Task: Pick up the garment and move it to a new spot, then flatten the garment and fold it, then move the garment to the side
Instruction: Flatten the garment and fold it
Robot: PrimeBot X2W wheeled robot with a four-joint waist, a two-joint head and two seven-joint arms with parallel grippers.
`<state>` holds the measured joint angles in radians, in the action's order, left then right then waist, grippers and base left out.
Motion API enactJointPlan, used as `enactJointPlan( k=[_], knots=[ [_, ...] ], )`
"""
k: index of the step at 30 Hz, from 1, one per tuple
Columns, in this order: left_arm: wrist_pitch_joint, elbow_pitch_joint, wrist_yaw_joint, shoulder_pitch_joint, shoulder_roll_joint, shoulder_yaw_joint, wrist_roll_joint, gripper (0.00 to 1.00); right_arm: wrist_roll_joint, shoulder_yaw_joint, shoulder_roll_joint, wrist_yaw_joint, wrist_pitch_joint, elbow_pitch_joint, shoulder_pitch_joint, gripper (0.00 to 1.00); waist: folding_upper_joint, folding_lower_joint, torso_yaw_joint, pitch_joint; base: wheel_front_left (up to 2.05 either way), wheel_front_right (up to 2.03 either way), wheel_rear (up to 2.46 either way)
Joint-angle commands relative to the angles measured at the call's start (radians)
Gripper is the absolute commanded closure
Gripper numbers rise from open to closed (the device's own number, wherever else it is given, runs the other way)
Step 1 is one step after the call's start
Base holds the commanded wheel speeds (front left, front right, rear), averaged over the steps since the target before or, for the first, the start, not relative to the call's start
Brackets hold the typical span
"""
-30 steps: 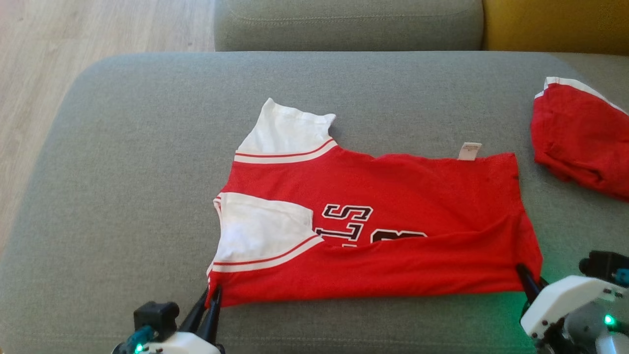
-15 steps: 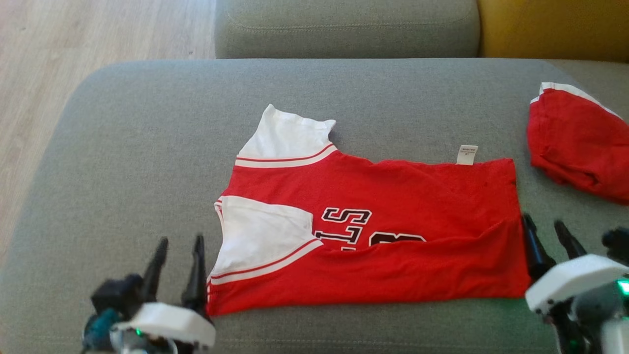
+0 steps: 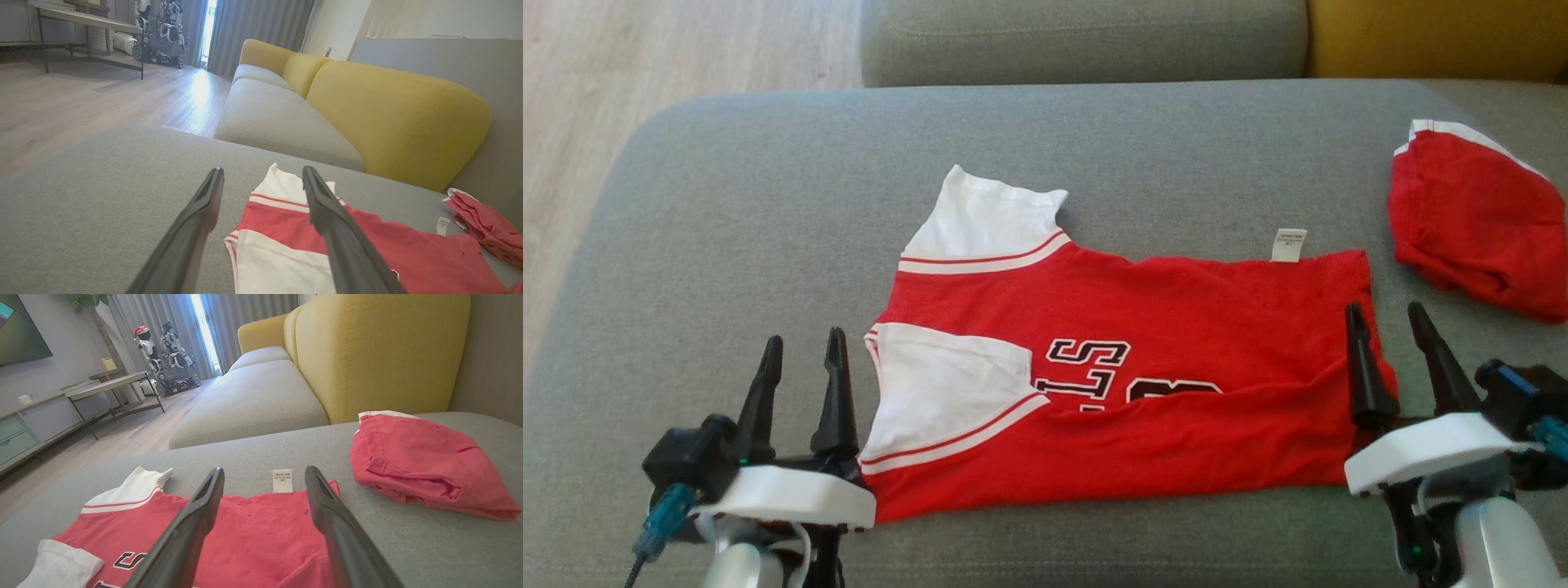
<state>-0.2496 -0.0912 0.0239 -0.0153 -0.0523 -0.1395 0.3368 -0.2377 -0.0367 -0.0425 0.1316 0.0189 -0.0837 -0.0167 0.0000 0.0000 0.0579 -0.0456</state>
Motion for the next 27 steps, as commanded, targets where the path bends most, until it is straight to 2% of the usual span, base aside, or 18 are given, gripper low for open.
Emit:
enactJointPlan(
  k=[1,5,11,16,18,19,23,27],
  knots=[
    [-0.012,0.025,-0.005,0.057,0.001,0.034,-0.009,0.0,0.001,0.024,-0.008,-0.001,-0.02,0.026,-0.059,0.0,0.0,0.0,-0.008,-0.011,0.0,0.0,0.0],
    [-0.012,-0.012,-0.022,0.082,-0.007,0.027,-0.027,0.0,-0.002,0.033,-0.008,-0.001,-0.03,0.021,-0.075,0.0,0.0,0.0,-0.023,-0.029,0.0,0.0,0.0],
    [0.056,-0.1,-0.051,0.222,-0.079,0.023,-0.05,0.0,0.004,0.064,-0.008,-0.001,-0.04,0.028,-0.13,0.0,0.0,0.0,-0.067,-0.096,0.0,0.0,0.0],
    [0.204,-0.161,-0.102,0.386,-0.17,0.011,-0.049,0.0,0.009,0.104,-0.008,-0.001,-0.047,0.045,-0.197,0.0,0.0,0.0,-0.115,-0.178,0.0,0.0,0.0],
    [0.27,-0.192,-0.121,0.454,-0.214,0.002,-0.044,0.0,0.015,0.122,-0.008,-0.001,-0.053,0.045,-0.223,0.0,0.0,0.0,-0.134,-0.205,0.0,0.0,0.0],
    [0.326,-0.223,-0.135,0.519,-0.254,-0.011,-0.034,0.0,0.018,0.143,-0.008,-0.001,-0.059,0.041,-0.25,0.0,0.0,0.0,-0.156,-0.23,0.0,0.0,0.0],
    [0.415,-0.28,-0.151,0.64,-0.321,-0.052,0.014,0.0,0.016,0.179,-0.008,-0.001,-0.071,0.03,-0.303,0.0,0.0,0.0,-0.198,-0.274,0.0,0.0,0.0],
    [0.515,-0.324,-0.154,0.754,-0.382,-0.138,0.102,0.0,0.021,0.186,-0.008,-0.001,-0.077,0.021,-0.336,0.0,0.0,0.0,-0.229,-0.315,0.0,0.0,0.0]
  ],
)
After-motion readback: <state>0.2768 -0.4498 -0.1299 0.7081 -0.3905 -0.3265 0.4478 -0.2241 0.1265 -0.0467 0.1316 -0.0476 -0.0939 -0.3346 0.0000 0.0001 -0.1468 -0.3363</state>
